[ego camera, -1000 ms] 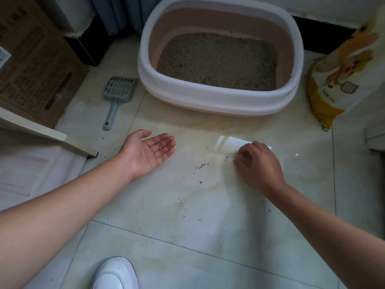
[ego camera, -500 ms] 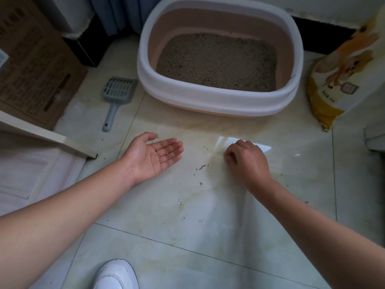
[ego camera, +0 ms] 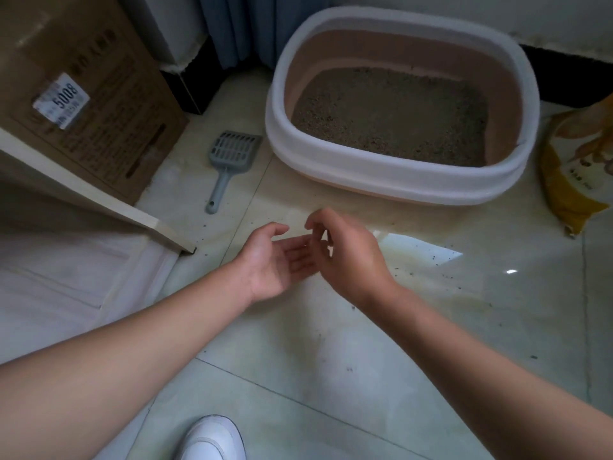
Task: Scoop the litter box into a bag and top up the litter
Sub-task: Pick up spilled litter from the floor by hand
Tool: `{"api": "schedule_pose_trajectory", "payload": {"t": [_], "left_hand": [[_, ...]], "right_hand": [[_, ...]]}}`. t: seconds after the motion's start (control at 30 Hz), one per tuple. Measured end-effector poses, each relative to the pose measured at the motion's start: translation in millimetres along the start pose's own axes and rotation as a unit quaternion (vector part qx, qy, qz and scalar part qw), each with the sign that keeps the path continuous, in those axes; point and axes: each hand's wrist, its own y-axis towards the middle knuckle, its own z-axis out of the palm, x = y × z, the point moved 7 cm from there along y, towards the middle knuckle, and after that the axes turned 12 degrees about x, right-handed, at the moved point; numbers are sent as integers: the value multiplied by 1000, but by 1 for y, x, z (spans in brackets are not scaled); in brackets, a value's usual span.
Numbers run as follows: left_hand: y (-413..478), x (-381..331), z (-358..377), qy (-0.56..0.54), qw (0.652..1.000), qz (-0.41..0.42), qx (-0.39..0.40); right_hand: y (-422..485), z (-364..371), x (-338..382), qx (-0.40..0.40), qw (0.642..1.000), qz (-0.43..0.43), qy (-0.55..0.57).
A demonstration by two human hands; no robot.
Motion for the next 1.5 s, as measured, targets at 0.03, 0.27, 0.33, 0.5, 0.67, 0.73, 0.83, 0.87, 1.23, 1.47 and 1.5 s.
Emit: {"api": "schedule_pose_trajectory", "payload": {"t": [0.03, 0.27, 0.33, 0.5, 0.67, 0.73, 0.83, 0.87, 1.23, 1.47, 1.5], "left_hand": [[-1, -2, -2, -5, 1000, 2, 2], [0, -15, -17, -45, 999, 15, 11], [1, -19, -21, -50, 998, 27, 5], [0, -37, -52, -101, 992, 66, -30], [-3, -46, -71, -131, 988, 78, -38], [-5, -45, -73, -133, 988, 75, -32], [-6, -44, -76, -138, 988, 70, -24], [-7, -44, -79, -140, 988, 69, -22], [-7, -40, -83, -150, 987, 55, -5], [-8, -30, -77, -150, 988, 41, 4], [-8, -29, -77, -150, 988, 40, 3]], "right_hand": [[7, 4, 11, 5, 1000, -10, 3], [30, 29, 37, 12, 998, -46, -47], [32, 33, 29, 16, 997, -58, -49], [37, 28, -32, -3, 996, 75, -51], [47, 33, -79, -10, 976, 212, -47], [52, 35, -79, -31, 973, 229, -29], [58, 35, -77, -67, 962, 263, -2], [60, 35, -78, -76, 958, 277, 4], [71, 37, -74, -71, 959, 273, -36], [77, 41, -67, -53, 964, 254, -64], [76, 40, -68, -53, 962, 260, -67]]}}
